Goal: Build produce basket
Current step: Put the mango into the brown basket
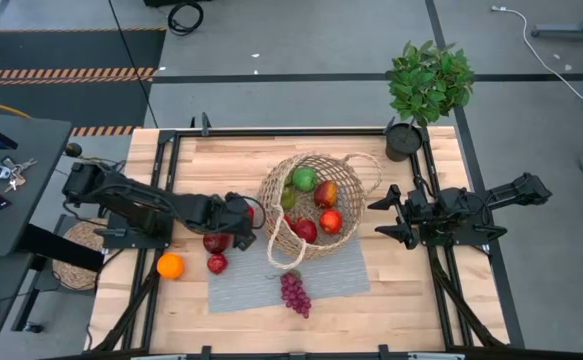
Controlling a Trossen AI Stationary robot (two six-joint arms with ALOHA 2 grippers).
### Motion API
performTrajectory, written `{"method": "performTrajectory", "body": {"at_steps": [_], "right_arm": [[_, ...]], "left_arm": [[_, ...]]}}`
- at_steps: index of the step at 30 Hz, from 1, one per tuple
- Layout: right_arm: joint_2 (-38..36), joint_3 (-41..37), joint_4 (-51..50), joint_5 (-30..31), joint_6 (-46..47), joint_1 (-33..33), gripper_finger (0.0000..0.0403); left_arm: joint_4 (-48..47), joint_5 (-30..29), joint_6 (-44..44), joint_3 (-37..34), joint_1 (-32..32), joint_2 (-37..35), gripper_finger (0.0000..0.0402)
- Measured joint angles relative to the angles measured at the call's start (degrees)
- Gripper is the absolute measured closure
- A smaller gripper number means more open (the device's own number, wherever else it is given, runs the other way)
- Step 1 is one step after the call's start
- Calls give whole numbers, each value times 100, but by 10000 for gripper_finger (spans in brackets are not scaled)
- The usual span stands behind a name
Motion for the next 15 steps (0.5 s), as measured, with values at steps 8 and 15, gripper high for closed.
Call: {"method": "performTrajectory", "body": {"at_steps": [8, 15], "right_arm": [[24, 0, 38, -1, 0, 0, 55], [24, 0, 37, -1, -1, 0, 55]], "left_arm": [[480, 49, 281, -440, 294, 28, 142], [597, 61, 647, -440, 265, 24, 135]]}}
